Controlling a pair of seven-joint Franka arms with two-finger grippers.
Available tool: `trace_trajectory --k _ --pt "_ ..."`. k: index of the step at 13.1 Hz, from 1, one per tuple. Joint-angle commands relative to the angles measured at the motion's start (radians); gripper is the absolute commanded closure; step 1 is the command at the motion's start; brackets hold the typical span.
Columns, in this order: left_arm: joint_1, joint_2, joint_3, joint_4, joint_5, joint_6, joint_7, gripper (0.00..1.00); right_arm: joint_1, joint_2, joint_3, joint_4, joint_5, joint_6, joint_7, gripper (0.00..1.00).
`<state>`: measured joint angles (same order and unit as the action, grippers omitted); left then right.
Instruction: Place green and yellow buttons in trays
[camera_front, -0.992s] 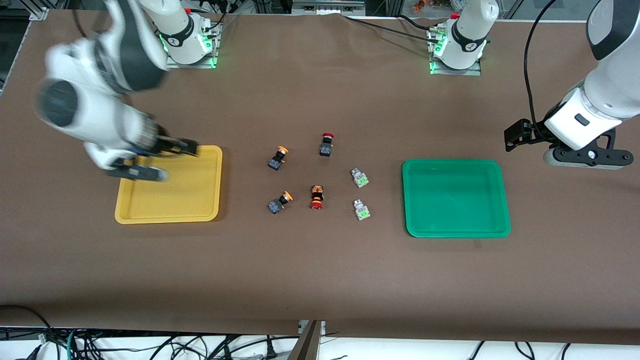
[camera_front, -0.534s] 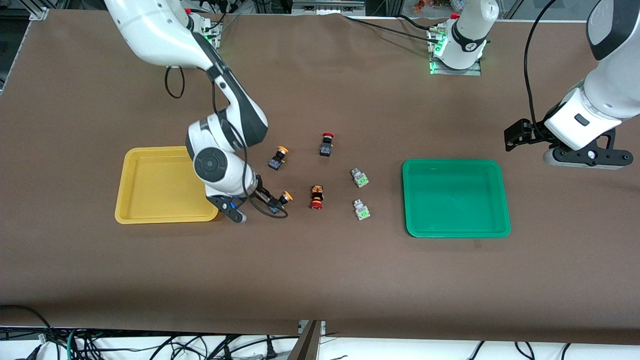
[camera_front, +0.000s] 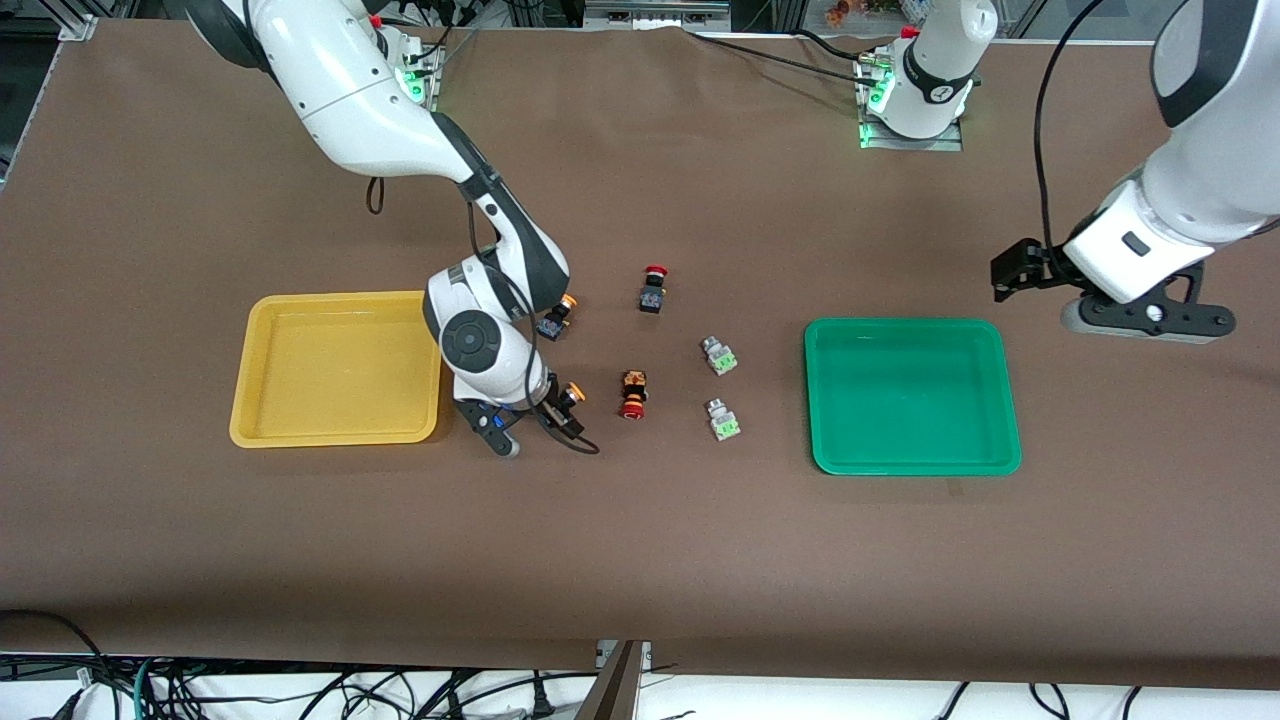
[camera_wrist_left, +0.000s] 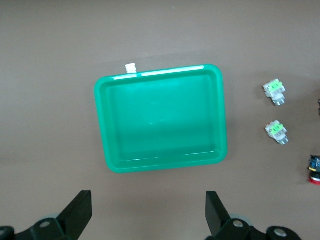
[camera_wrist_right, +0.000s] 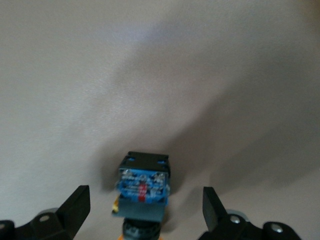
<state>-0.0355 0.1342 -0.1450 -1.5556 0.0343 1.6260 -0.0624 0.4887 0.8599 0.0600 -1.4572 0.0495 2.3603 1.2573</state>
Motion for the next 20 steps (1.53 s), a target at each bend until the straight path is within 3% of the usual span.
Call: trace_trajectory --k 1,3,5,8,11,13,16,17,19,20 --pt "-0.055 0.056 -0.005 0.020 -0.024 -0.005 0.015 0.00 0.013 0.016 -0.012 0.029 -0.054 -0.003 0.028 0.98" --pt "-0.117 0.158 -0.005 0.025 -0.028 0.088 -0.007 0.00 0.008 0.014 -0.026 0.029 -0.054 0.002 0.054 1.00" --pt "-0.203 0.290 -0.004 0.055 -0.019 0.254 -0.168 0.00 0.017 -0.010 -0.078 0.026 -0.066 -0.013 0.053 1.00" --pt "-0.257 0.503 -0.001 0.184 -0.014 0.414 -0.478 0.00 0.007 -0.137 -0.143 0.017 -0.066 -0.293 -0.138 1.00" --pt "-0.282 0.605 -0.002 0.190 -0.025 0.579 -0.684 0.00 -0.056 -0.232 -0.190 -0.015 -0.063 -0.514 -0.478 1.00" --pt "-0.372 0.671 0.021 0.187 -0.010 0.630 -0.830 0.00 -0.099 -0.361 -0.221 -0.191 -0.063 -0.518 -0.684 1.00" --pt "-0.442 0.728 0.065 0.181 0.071 0.675 -0.908 0.04 -0.099 -0.553 -0.287 -0.620 -0.065 -0.160 -0.847 1.00" --pt "-0.443 0.745 0.065 0.183 0.084 0.676 -0.910 0.09 -0.099 -0.553 -0.307 -0.709 -0.065 -0.045 -0.905 1.00" --pt "-0.454 0.772 0.065 0.183 0.085 0.712 -0.910 0.52 -0.117 -0.492 -0.330 -0.747 -0.065 0.045 -1.031 1.00" --pt "-0.457 0.777 0.065 0.183 0.085 0.725 -0.907 0.71 -0.139 -0.469 -0.330 -0.738 -0.063 0.045 -1.088 0.79"
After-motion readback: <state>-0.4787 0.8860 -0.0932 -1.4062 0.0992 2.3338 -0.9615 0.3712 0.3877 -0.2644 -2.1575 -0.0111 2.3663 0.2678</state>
